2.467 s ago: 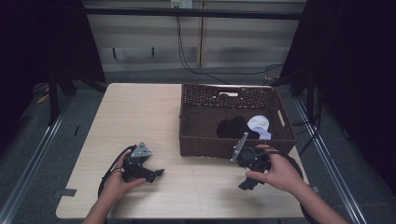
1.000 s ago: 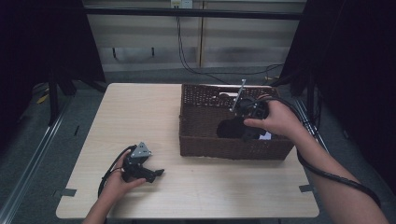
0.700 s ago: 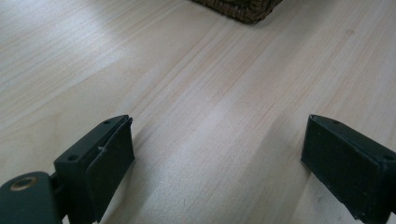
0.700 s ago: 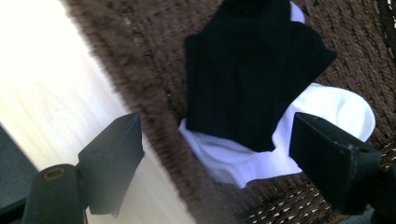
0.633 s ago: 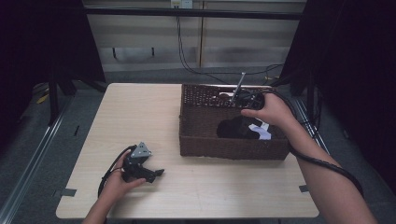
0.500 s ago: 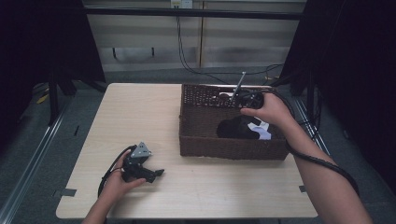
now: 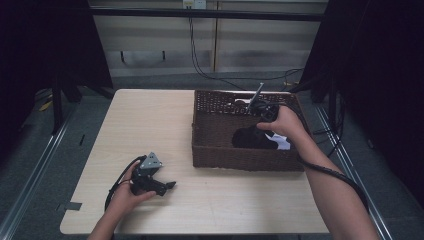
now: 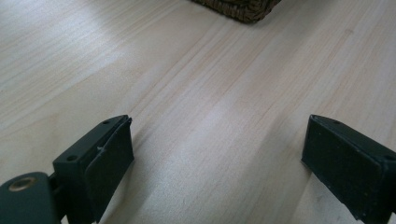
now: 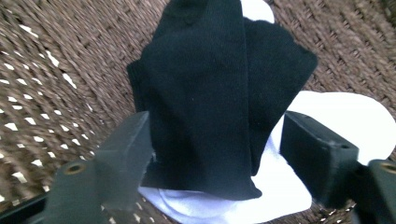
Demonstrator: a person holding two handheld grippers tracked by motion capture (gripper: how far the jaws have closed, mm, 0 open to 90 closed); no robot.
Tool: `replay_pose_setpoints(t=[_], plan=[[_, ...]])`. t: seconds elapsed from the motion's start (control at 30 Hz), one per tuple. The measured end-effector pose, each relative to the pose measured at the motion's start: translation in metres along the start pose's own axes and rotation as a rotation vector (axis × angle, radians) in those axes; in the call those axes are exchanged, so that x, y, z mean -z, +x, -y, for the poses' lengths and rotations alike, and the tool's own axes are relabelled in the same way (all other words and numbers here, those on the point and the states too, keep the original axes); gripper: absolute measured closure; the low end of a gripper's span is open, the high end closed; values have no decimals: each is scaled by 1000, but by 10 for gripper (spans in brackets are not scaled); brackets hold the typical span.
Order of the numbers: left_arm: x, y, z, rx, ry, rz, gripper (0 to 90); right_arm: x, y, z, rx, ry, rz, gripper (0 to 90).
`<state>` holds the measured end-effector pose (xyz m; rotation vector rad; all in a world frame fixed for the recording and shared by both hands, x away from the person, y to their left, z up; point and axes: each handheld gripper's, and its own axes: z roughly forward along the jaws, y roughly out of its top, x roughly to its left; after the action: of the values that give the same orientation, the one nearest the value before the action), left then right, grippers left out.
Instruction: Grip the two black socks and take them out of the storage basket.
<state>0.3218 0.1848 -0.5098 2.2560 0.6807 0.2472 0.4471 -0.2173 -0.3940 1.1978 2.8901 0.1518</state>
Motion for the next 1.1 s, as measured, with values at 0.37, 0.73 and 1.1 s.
replay_pose_setpoints(t=[0.37, 0.73, 1.1], plan=[[0, 0, 0, -1, -4, 0, 80, -21, -1, 4, 0, 62, -13, 368], [0, 0, 0, -1, -4, 0, 79, -19, -4, 12, -2, 105, -100, 851], [0, 0, 0, -1, -1, 2, 79, 16, -9, 13, -2, 81, -98, 865]])
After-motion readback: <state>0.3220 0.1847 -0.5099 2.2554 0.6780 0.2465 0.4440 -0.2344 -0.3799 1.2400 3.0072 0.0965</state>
